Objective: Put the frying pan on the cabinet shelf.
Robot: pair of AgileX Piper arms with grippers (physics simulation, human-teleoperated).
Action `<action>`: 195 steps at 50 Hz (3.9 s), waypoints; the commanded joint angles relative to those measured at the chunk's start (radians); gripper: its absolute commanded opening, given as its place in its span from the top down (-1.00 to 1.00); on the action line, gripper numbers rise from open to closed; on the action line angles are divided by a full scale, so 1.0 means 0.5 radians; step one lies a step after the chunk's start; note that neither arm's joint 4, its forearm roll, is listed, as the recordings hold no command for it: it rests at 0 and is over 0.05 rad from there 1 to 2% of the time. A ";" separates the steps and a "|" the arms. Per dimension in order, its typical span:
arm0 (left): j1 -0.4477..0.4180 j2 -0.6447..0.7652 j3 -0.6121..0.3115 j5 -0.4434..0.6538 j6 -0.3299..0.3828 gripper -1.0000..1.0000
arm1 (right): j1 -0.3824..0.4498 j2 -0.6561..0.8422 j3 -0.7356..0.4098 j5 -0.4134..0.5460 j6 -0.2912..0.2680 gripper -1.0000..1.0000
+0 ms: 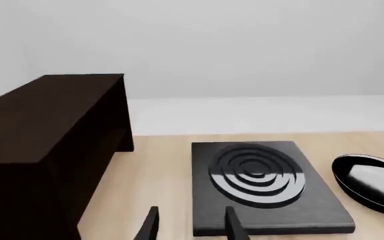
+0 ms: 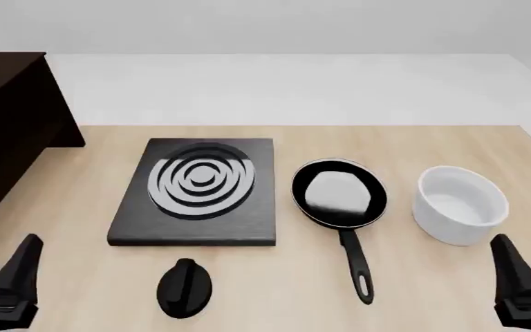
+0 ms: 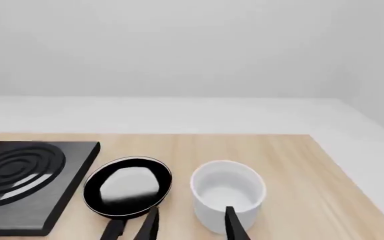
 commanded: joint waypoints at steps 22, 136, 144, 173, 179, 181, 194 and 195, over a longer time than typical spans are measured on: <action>-0.191 -0.051 -0.429 0.566 -0.094 -1.00 | 0.229 0.022 -0.530 0.539 0.121 -1.00; -0.254 0.689 -0.791 0.670 -0.090 -1.00 | 0.974 2.470 -1.214 0.860 0.214 -1.00; -0.316 0.660 -0.854 0.728 -0.183 -1.00 | 1.011 2.550 -1.140 0.723 0.278 -1.00; -0.310 0.642 -0.745 0.687 -0.151 -1.00 | 1.011 2.682 -0.952 0.457 0.268 -1.00; -0.309 0.641 -0.755 0.700 -0.151 -1.00 | 1.031 2.722 -0.929 0.418 0.288 -1.00; -0.309 0.645 -0.759 0.699 -0.149 -1.00 | 1.035 2.730 -0.934 0.415 0.293 -1.00; -0.322 0.658 -0.748 0.685 -0.144 -1.00 | 1.073 2.823 -0.923 0.329 0.321 -1.00; -0.323 0.660 -0.744 0.680 -0.146 -1.00 | 1.078 2.832 -0.921 0.317 0.324 -1.00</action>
